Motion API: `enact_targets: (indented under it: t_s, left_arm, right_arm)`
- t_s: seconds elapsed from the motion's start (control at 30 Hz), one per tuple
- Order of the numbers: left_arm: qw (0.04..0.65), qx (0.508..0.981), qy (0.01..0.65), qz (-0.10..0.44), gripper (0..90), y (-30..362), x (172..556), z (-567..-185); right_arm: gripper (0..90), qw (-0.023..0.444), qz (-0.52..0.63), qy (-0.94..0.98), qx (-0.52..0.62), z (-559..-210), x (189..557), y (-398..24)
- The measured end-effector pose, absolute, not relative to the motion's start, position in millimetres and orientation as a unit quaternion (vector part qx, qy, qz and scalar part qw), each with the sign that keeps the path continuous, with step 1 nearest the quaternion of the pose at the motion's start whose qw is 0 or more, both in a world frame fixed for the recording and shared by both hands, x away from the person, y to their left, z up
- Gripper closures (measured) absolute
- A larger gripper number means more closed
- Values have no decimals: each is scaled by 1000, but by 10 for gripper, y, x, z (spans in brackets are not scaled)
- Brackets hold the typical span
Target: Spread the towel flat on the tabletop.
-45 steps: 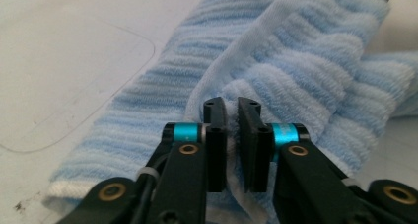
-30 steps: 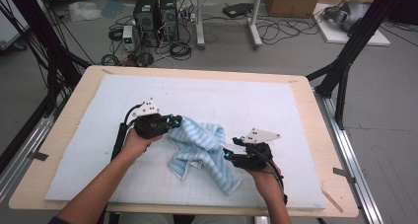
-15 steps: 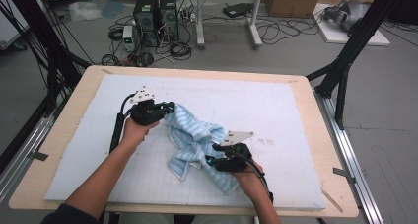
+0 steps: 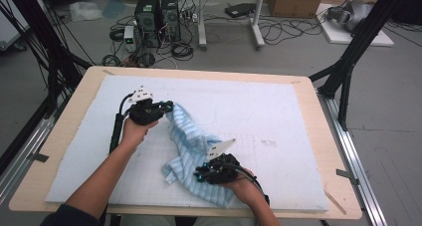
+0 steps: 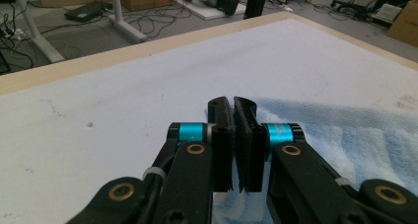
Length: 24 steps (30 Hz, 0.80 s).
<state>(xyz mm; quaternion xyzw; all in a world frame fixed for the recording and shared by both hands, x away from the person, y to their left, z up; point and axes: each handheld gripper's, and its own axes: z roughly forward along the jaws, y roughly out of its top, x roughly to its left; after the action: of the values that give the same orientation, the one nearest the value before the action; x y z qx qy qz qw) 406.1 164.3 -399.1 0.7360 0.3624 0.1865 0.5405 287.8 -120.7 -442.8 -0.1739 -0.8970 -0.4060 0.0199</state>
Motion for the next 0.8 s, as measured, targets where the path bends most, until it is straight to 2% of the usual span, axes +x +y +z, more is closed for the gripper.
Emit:
enact_targets:
  t_s: [0.03,0.1,0.13,0.17,0.2,0.23,0.27,0.3,0.33,0.37,0.47,0.5,0.53,0.57,0.6,0.63,0.67,0.7,0.8]
  left_arm:
    - [543,734,364,185,857,1657,4061,-3986]
    - [542,734,366,184,857,1662,4060,-3985]
    - [542,734,365,183,856,1664,4061,-3985]
    - [542,734,366,183,856,1662,4060,-3986]
    - [542,734,365,184,856,1659,4060,-3986]
    - [543,734,364,183,856,1653,4057,-3985]
    - [543,735,362,182,856,1650,4057,-3984]
    - [543,736,361,184,856,1644,4056,-3985]
    - [542,736,361,184,856,1642,4056,-3986]
    - [543,736,361,183,856,1642,4058,-3988]
    - [544,735,362,182,855,1647,4060,-3989]
    - [544,735,361,183,855,1650,4059,-3987]
    - [545,733,362,184,855,1651,4058,-3985]
    - [547,732,363,185,855,1651,4057,-3983]
    - [547,732,362,184,855,1656,4057,-3981]
    - [546,732,362,186,855,1659,4058,-3980]
    - [546,731,363,187,855,1660,4058,-3981]
    - [546,732,363,187,855,1663,4061,-3982]
    - [547,729,366,187,854,1668,4068,-3989]
  right_arm:
    - [713,37,-406,-900,-152,-4419,2842,-1220]
    - [687,33,-408,-900,-152,-4406,2834,-1234]
    - [632,28,-419,-893,-161,-4379,2836,-1267]
    - [557,12,-449,-874,-187,-4305,2866,-1354]
    - [557,12,-449,-874,-187,-4305,2866,-1354]
    - [492,-18,-478,-850,-220,-4232,2904,-1447]
    - [492,-18,-478,-850,-220,-4232,2904,-1447]
    - [452,-59,-481,-840,-246,-4196,2937,-1505]
    - [452,-59,-481,-840,-246,-4196,2937,-1505]
    - [423,-78,-465,-840,-269,-4208,2973,-1507]
    - [421,-78,-454,-845,-271,-4245,3009,-1459]
    - [462,-85,-446,-849,-268,-4268,3034,-1390]
    - [462,-85,-446,-849,-268,-4268,3034,-1390]
    - [592,-91,-445,-850,-269,-4275,3071,-1345]
    - [592,-91,-445,-850,-269,-4275,3071,-1345]
    - [788,-99,-441,-853,-261,-4251,3104,-1331]
    - [788,-99,-441,-853,-261,-4251,3104,-1331]
    - [859,-121,-446,-848,-259,-4193,3150,-1352]
    - [862,-143,-440,-844,-271,-4114,3233,-1389]
